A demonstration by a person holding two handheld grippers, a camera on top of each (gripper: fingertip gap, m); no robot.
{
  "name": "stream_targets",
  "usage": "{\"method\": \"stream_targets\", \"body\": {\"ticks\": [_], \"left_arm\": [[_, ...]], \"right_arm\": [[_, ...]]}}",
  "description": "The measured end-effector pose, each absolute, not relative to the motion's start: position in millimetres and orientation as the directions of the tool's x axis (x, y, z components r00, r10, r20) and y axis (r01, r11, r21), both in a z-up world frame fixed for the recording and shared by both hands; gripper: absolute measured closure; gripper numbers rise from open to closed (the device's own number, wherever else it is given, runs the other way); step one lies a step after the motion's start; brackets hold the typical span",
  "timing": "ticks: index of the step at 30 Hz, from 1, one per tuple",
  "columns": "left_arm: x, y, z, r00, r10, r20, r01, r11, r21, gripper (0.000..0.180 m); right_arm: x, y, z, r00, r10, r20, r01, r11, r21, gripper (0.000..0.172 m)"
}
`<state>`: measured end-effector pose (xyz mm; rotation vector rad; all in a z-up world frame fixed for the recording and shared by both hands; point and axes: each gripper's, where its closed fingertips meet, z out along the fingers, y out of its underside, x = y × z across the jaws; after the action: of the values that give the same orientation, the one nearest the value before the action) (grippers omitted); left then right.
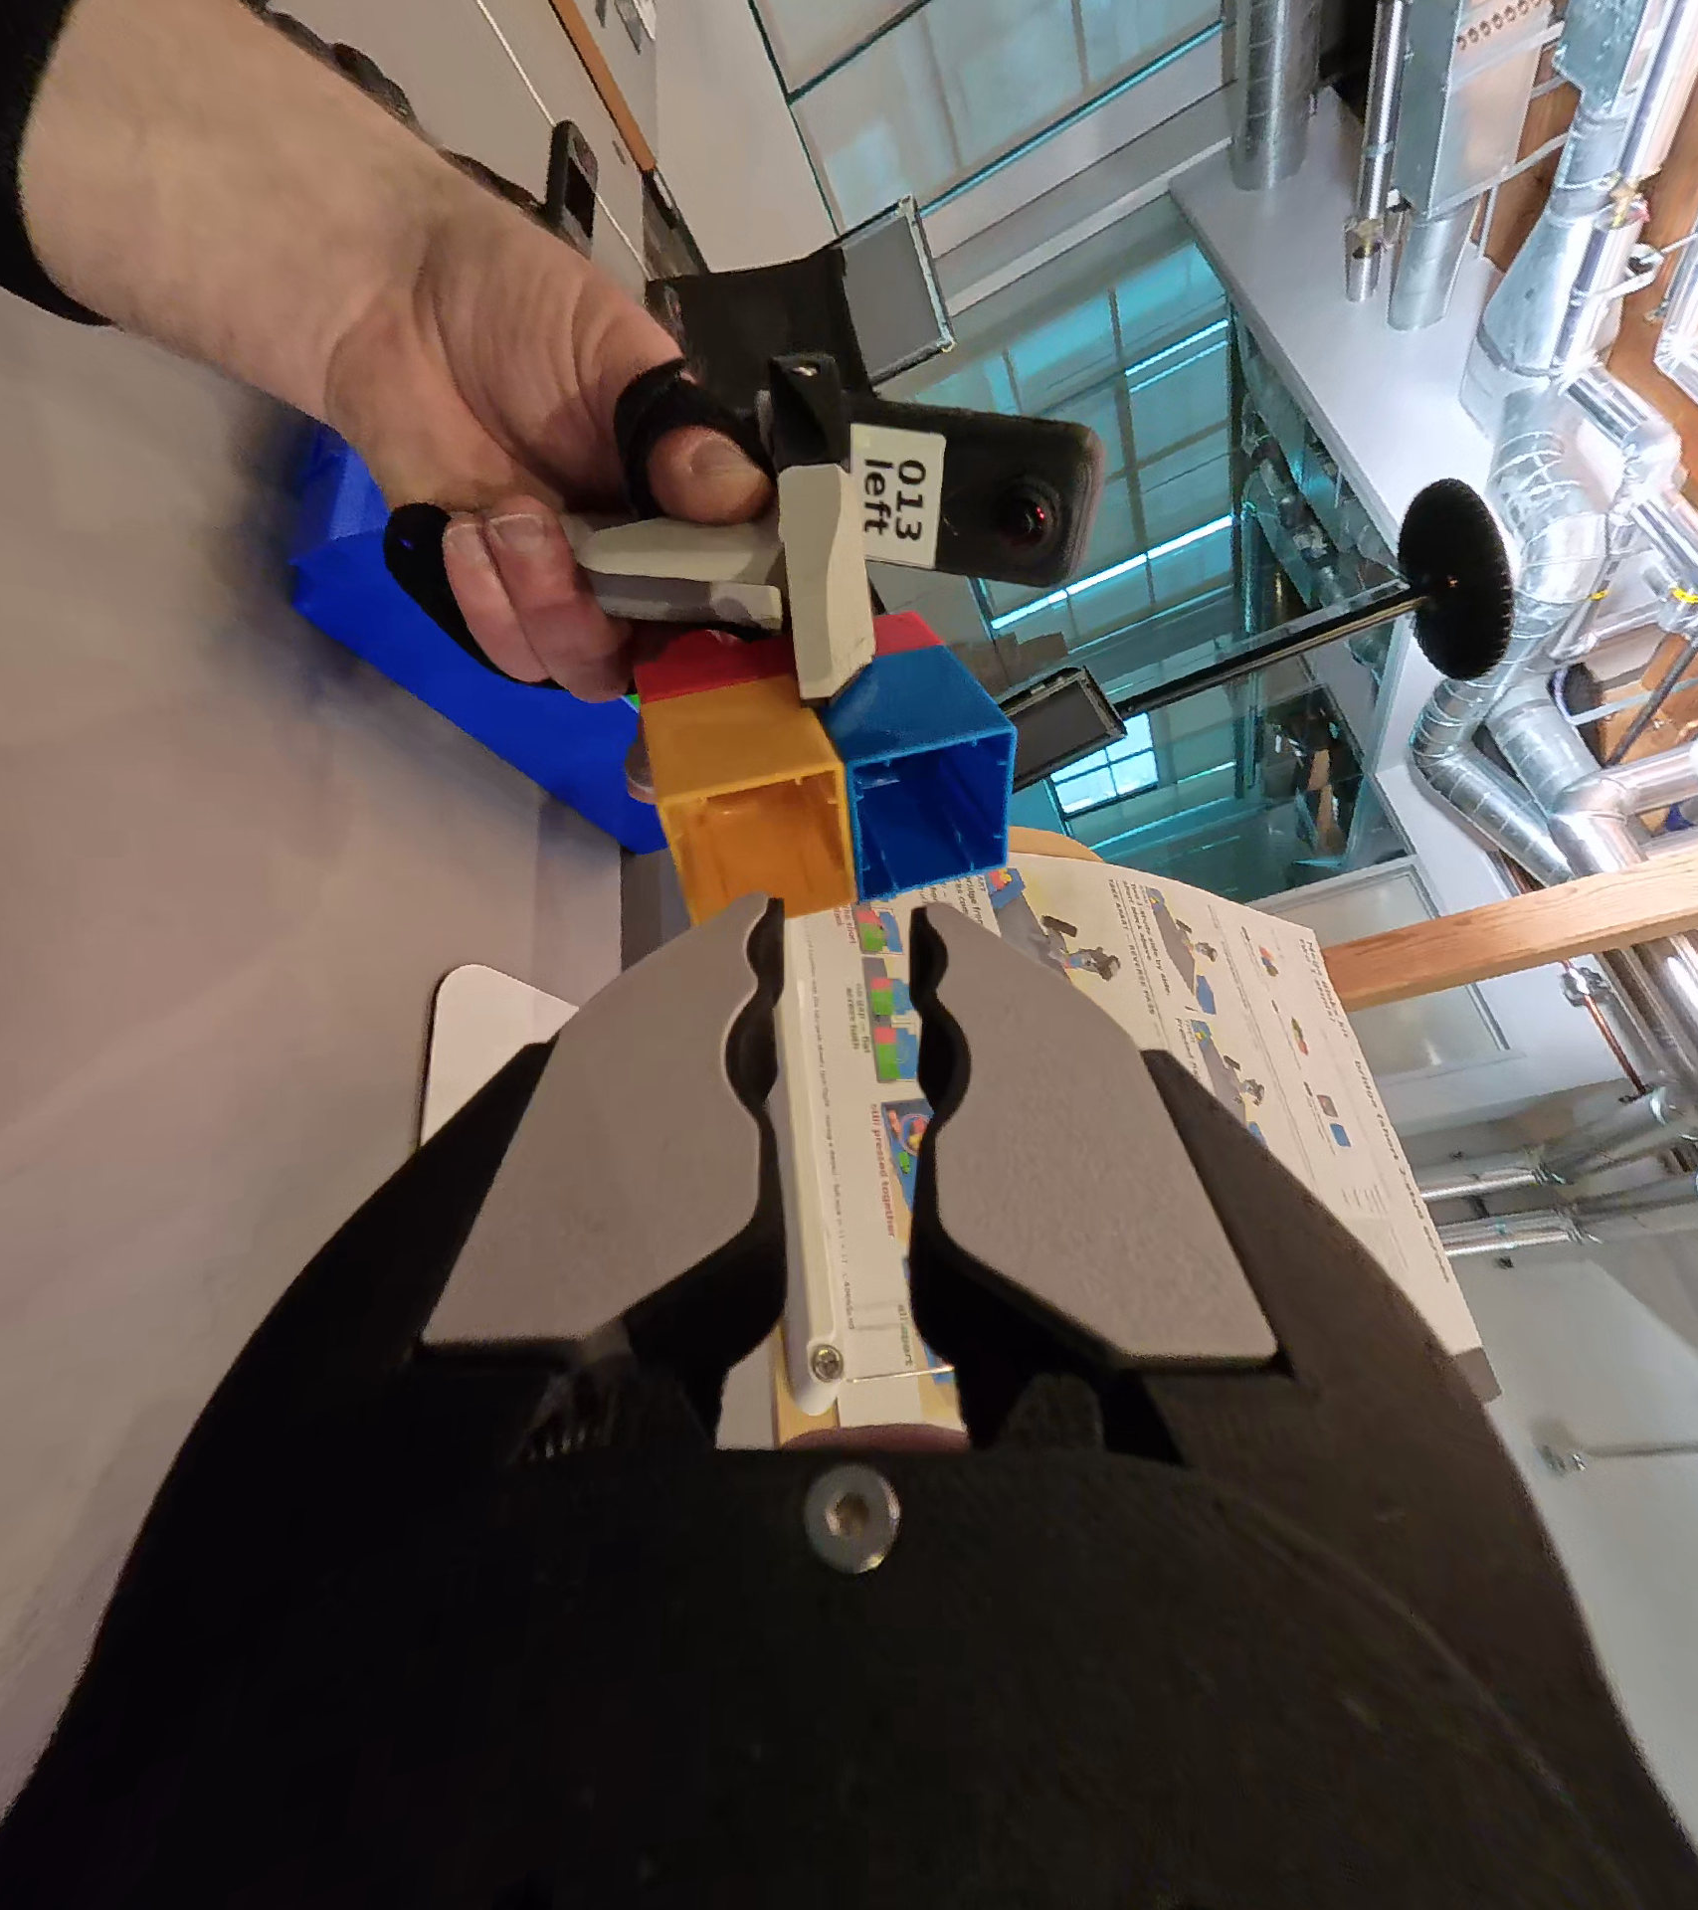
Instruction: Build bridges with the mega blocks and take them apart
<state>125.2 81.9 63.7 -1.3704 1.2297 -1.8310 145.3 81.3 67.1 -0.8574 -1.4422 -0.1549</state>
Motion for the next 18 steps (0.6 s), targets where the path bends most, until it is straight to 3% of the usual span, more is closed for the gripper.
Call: {"method": "stream_targets", "body": {"ticks": [11, 18], "left_arm": [[134.4, 67.9, 55.7, -0.389, -0.797, 0.462, -0.157, -0.437, -0.886, 0.143], [146.3, 56.4, 50.8, -0.433, -0.765, 0.477, -0.173, -0.449, -0.877, 0.144]], "right_arm": [[136.4, 72.4, 59.8, 0.13, 0.421, 0.898, 0.548, 0.724, -0.419, 0.152], [131.4, 65.9, 48.8, 0.07, 0.453, 0.889, 0.528, 0.739, -0.418, 0.167]]}}
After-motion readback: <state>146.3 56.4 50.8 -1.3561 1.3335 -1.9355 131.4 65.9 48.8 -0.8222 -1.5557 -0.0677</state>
